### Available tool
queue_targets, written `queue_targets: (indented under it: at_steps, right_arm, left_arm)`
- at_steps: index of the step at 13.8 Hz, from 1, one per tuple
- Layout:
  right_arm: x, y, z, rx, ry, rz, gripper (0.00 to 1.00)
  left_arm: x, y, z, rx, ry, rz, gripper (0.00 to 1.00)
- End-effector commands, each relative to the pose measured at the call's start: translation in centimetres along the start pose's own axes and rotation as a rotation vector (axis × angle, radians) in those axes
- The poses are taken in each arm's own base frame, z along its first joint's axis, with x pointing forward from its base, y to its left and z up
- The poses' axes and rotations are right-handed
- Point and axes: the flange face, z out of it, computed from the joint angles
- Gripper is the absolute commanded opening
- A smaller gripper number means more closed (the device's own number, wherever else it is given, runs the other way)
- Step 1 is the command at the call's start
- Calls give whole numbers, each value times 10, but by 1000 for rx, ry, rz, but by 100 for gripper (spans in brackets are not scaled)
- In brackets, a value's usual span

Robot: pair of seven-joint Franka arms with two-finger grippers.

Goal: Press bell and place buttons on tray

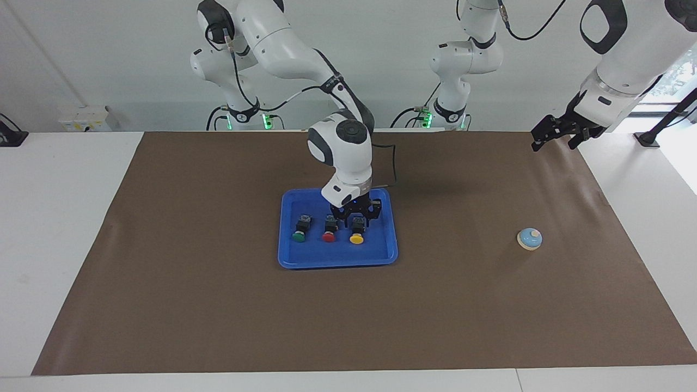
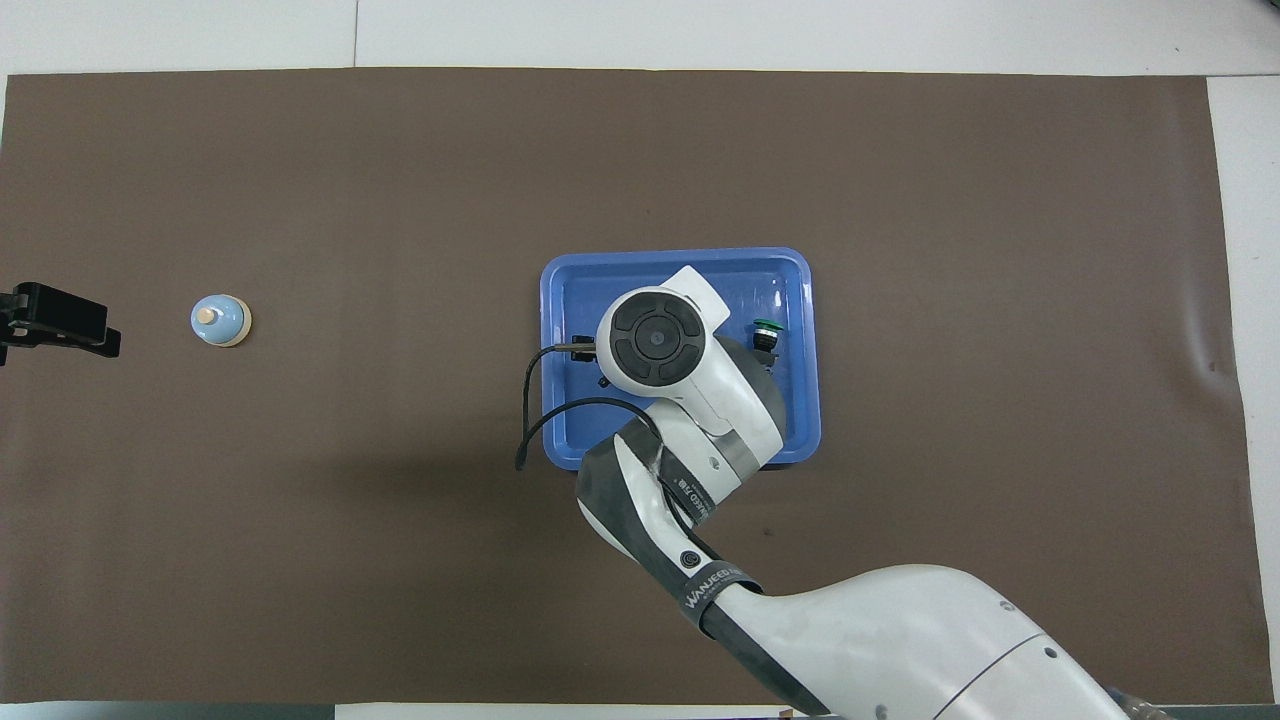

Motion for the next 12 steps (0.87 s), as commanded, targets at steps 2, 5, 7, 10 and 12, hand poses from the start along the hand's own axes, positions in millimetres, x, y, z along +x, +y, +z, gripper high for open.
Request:
queue_targets:
  at_steps: [2,5,7,10,12]
  right_arm:
    - [47,81,-85,41,-79,175,100]
    - [60,155,-157,30,-133,61,100]
    - [63,199,-195,33,-138,-51,100]
    - [61,265,-240,36,-164,-146,100]
    - [57,308,-270,42,-163,-198,100]
  left_arm:
    - [-1,-1,0,4,0,-7,100]
    - [-1,-1,0,4,0,-7,100]
    - [-1,-2,0,4,0,-8,100]
    - [-1,-1,0,4,-2,-7,100]
    - [-1,-1,0,4,0,-7,100]
